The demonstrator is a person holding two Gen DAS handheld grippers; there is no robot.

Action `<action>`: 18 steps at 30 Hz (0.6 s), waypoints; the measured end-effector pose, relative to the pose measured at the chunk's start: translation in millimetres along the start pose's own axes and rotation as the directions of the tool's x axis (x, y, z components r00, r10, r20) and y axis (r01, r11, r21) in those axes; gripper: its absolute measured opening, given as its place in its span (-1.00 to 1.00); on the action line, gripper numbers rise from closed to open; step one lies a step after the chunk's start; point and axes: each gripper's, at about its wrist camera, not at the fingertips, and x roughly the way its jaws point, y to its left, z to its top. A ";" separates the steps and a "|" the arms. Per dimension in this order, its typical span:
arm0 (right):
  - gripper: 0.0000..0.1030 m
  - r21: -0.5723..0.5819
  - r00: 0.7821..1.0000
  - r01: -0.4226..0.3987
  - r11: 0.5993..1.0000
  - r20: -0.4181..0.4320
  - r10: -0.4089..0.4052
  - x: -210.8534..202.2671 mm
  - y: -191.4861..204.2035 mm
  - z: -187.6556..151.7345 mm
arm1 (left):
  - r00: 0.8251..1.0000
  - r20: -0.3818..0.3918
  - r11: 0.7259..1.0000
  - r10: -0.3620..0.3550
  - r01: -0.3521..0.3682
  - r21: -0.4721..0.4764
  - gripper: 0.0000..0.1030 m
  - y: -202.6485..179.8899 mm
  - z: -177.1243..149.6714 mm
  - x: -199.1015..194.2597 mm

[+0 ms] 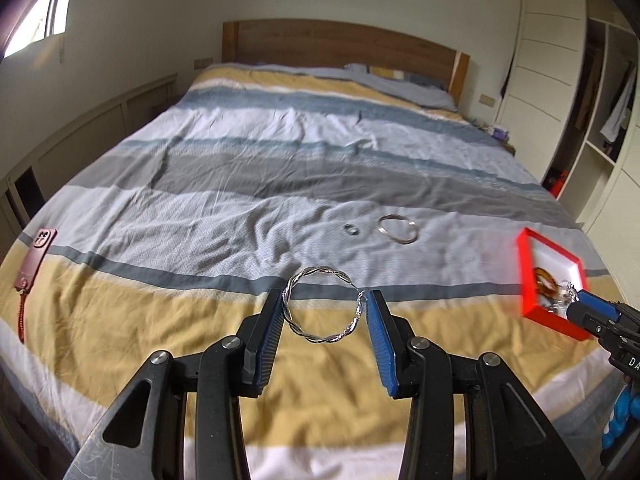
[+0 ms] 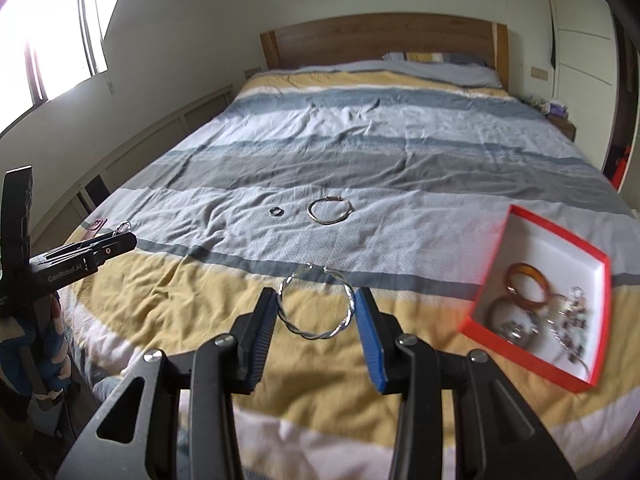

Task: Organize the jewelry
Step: 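Carry the twisted silver hoop into the red box and open the left tool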

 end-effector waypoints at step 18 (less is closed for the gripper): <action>-0.26 0.173 0.991 0.090 0.981 0.084 -0.106 -94.6 -98.7 -68.3 | 0.987 -0.017 0.968 -0.161 0.162 0.191 -0.20 -142.9 -20.4 -39.3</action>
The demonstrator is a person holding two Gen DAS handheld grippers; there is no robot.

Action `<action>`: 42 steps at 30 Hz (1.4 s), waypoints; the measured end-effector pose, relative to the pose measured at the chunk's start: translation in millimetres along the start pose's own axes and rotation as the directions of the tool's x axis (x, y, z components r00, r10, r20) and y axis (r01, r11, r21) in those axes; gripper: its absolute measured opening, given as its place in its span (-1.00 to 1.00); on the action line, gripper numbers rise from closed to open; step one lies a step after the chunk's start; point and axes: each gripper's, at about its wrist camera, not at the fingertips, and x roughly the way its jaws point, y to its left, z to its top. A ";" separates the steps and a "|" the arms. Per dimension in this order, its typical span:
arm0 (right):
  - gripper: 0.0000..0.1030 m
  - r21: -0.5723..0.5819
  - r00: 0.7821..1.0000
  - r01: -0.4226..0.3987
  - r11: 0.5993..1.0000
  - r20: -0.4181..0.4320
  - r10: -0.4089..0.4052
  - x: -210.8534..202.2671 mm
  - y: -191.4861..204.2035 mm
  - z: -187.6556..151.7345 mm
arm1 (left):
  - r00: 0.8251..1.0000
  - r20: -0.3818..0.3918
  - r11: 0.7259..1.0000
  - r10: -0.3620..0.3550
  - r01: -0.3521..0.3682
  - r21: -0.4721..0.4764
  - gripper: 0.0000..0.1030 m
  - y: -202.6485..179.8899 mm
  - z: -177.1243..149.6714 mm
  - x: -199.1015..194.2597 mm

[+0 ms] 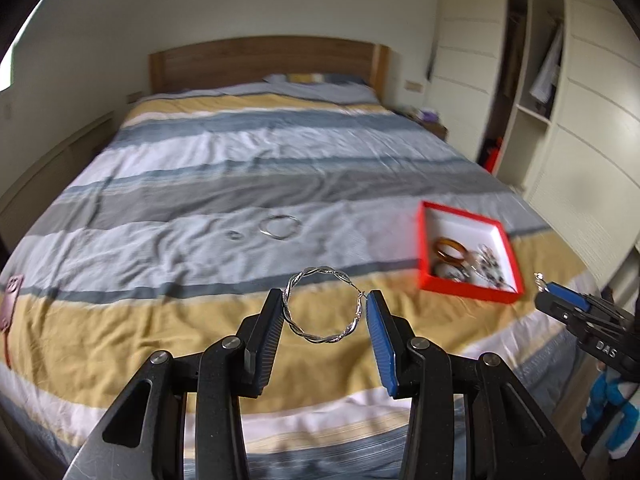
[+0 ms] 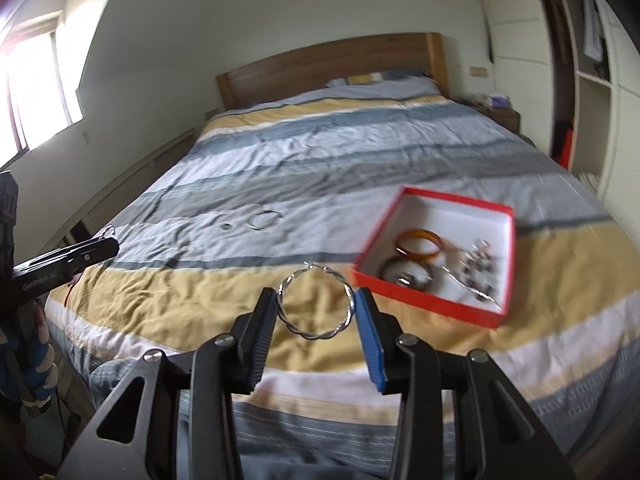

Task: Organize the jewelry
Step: 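Carry the twisted silver hoop into the red box and open the left tool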

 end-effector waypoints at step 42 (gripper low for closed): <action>-0.24 -0.107 0.906 0.239 0.965 -0.333 -0.261 228.3 -184.2 77.0 | 0.936 -0.316 0.968 -0.154 0.207 0.141 -0.17 -191.4 44.6 309.3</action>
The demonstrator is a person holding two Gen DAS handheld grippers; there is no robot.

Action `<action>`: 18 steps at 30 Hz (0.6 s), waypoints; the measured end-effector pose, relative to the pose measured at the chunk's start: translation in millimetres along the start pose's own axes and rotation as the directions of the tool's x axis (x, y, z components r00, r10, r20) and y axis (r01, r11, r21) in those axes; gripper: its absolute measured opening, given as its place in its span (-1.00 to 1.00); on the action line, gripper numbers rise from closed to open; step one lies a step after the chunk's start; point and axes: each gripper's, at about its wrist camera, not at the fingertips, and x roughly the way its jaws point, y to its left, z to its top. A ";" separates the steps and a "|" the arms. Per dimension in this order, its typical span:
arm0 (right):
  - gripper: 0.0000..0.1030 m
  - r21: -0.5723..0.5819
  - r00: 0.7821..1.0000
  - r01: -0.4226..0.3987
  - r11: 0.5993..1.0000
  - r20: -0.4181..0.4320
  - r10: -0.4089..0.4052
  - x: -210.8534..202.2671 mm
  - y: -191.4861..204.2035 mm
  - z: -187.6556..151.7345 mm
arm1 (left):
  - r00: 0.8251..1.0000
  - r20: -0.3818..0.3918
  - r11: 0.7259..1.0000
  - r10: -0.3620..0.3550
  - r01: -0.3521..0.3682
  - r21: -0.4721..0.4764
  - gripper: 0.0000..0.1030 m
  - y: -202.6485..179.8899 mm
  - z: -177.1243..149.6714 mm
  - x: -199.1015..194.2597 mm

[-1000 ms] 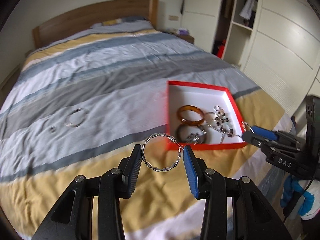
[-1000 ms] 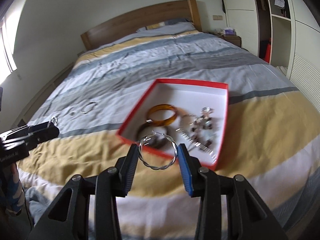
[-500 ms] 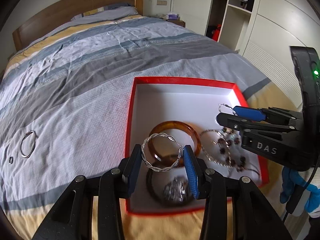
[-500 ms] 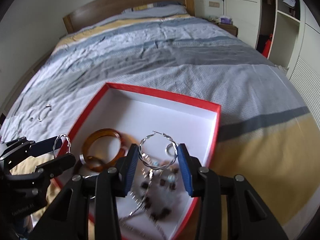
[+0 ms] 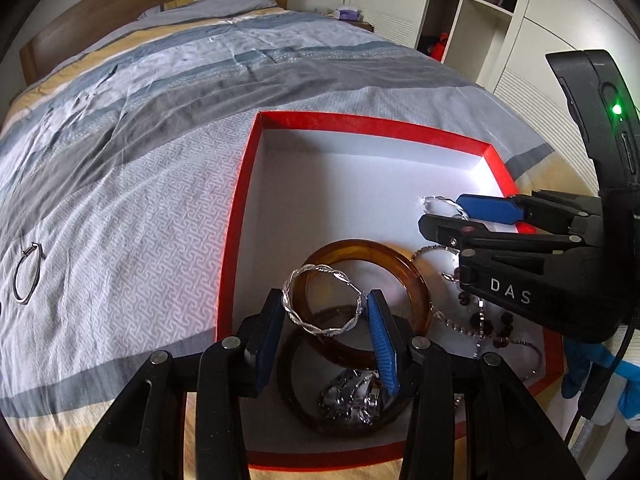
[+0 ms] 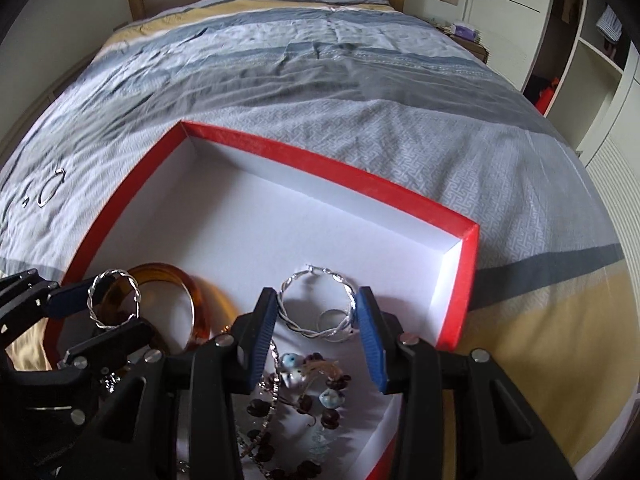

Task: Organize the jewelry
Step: 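Carry the twisted silver hoop into the red box and open the left tool, then withdraw both open tools from the box back over the remaining rings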

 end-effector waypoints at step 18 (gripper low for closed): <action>-0.23 0.080 0.994 -0.037 0.996 0.103 0.029 -110.7 -3.0 -46.2 | 0.994 0.111 1.000 0.023 -0.022 -0.010 0.13 -5.6 -31.2 -116.7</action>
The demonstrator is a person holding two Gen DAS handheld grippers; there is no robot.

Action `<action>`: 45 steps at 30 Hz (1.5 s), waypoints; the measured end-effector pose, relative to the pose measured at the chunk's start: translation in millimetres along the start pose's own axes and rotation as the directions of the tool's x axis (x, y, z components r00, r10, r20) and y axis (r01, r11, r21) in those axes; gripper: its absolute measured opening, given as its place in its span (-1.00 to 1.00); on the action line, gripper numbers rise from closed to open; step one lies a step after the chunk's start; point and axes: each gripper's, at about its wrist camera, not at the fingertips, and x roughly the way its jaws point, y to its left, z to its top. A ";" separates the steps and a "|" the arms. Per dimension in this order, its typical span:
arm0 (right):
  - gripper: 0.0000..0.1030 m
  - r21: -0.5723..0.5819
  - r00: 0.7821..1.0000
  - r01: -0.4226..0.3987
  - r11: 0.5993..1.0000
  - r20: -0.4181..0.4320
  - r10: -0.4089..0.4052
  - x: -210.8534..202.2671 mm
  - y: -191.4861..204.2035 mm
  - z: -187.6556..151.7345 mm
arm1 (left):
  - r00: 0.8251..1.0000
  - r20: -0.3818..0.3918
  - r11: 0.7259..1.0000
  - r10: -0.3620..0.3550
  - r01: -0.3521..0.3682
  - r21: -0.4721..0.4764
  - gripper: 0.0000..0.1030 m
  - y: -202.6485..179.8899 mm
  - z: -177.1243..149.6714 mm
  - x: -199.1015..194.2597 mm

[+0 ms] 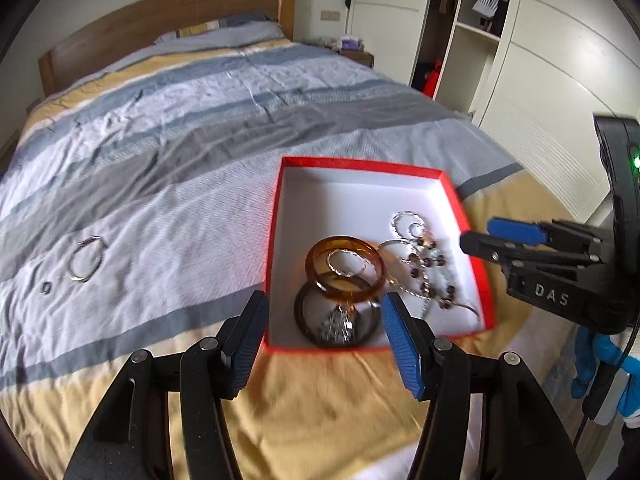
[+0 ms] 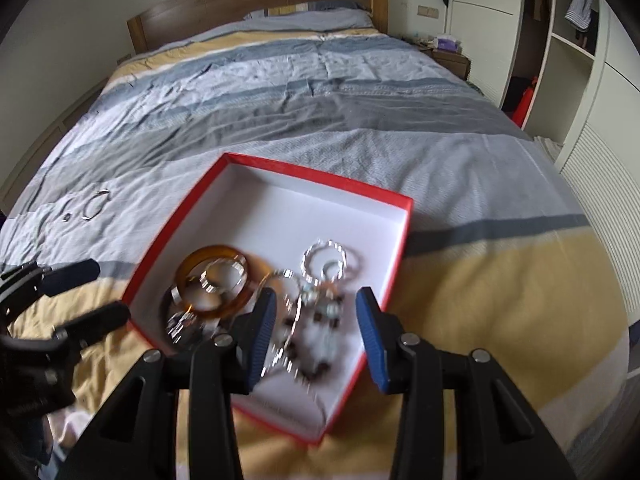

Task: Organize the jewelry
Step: 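Withdraw both open tools from the box back over the remaining rings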

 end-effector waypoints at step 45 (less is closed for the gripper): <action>-0.23 -0.100 0.944 -0.196 0.975 0.248 0.215 -210.4 134.3 -113.4 | 0.872 0.292 0.920 0.393 -0.374 -0.119 0.60 8.9 -153.0 -281.3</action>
